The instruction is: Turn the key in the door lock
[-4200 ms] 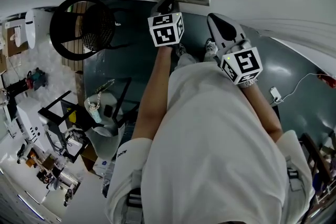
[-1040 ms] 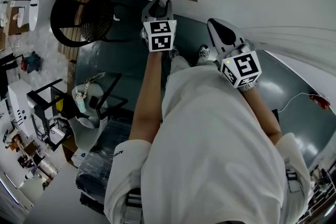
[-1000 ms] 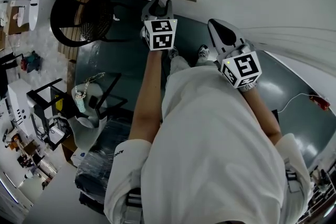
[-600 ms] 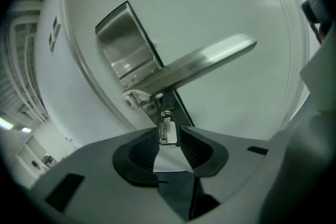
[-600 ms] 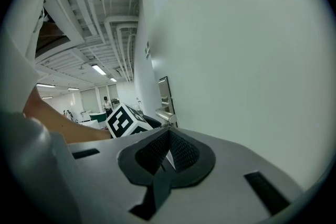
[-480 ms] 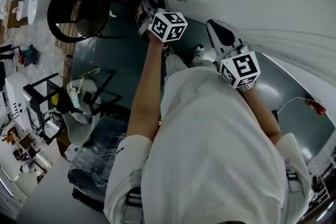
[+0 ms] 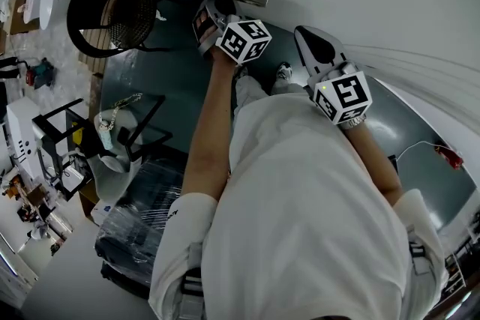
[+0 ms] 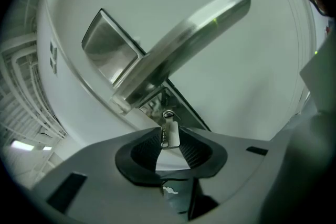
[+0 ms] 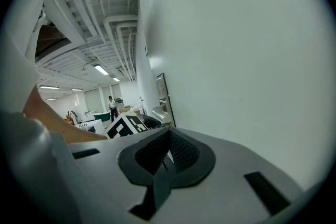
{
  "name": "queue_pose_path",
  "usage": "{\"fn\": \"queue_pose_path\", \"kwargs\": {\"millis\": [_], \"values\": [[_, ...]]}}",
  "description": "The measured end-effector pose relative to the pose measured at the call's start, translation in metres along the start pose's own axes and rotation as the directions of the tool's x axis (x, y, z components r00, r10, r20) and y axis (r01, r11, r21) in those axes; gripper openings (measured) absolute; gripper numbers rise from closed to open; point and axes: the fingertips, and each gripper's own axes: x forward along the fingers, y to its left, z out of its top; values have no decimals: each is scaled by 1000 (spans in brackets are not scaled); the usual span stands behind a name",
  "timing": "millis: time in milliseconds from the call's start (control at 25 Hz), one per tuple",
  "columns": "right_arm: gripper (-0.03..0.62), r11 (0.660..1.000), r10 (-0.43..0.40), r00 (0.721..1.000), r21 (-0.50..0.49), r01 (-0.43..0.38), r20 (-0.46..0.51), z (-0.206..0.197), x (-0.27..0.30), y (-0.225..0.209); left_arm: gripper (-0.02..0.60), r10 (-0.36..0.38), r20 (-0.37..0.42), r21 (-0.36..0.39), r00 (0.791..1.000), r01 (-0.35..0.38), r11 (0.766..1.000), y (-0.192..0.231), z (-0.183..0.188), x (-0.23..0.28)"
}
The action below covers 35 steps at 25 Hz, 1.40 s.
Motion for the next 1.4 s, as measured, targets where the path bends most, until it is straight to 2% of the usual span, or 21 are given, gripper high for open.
{"fn": "queue_pose_path", "kwargs": {"millis": [280, 360, 520, 720, 800, 920, 960, 1000, 1040, 1160, 1280, 1360, 1400], "values": [[-8, 1000, -5, 1000, 12, 5, 1, 0, 11, 4, 110, -114, 12, -120, 993, 115, 986, 0, -1, 1], [-8, 1000, -12, 1000, 14, 12, 6, 0, 13, 7, 110, -159, 19, -177, 987, 160, 971, 0, -4, 1], [-8, 999, -29, 1000, 19, 28, 10, 1, 16, 12, 110, -260, 47, -278, 964, 263, 924, 0, -4, 2], [-8, 998, -52, 999, 23, 52, 13, 4, 24, 19, 110, -361, 100, -370, 927, 371, 852, -1, -5, 4], [-8, 998, -63, 998, 25, 63, 17, 6, 25, 22, 110, -405, 124, -437, 906, 417, 797, -1, -5, 3], [-8, 997, -79, 997, 29, 78, 20, 7, 29, 26, 110, -460, 176, -535, 871, 476, 697, 1, -6, 1], [-8, 996, -83, 996, 30, 83, 20, 8, 31, 28, 110, -468, 191, -542, 863, 490, 683, 1, -6, 1], [-8, 996, -87, 996, 30, 87, 20, 8, 32, 30, 110, -473, 201, -530, 858, 501, 684, 1, -6, 0], [-8, 996, -90, 996, 32, 89, 19, 8, 34, 33, 110, -475, 209, -501, 855, 511, 699, 1, -6, 0], [-8, 996, -80, 997, 50, 80, 6, 6, 42, 41, 112, -465, 252, -367, 849, 528, 766, -2, -3, -1], [-8, 994, -53, 998, 98, 56, -28, -1, 52, 52, 112, -444, 287, -267, 849, 516, 814, -4, -2, -7], [-8, 994, -49, 998, 100, 53, -39, -3, 58, 59, 112, -436, 303, -220, 848, 507, 833, -3, -2, -11], [-8, 994, -49, 998, 93, 53, -42, -3, 60, 62, 112, -438, 309, -205, 844, 509, 836, -3, -3, -13]]}}
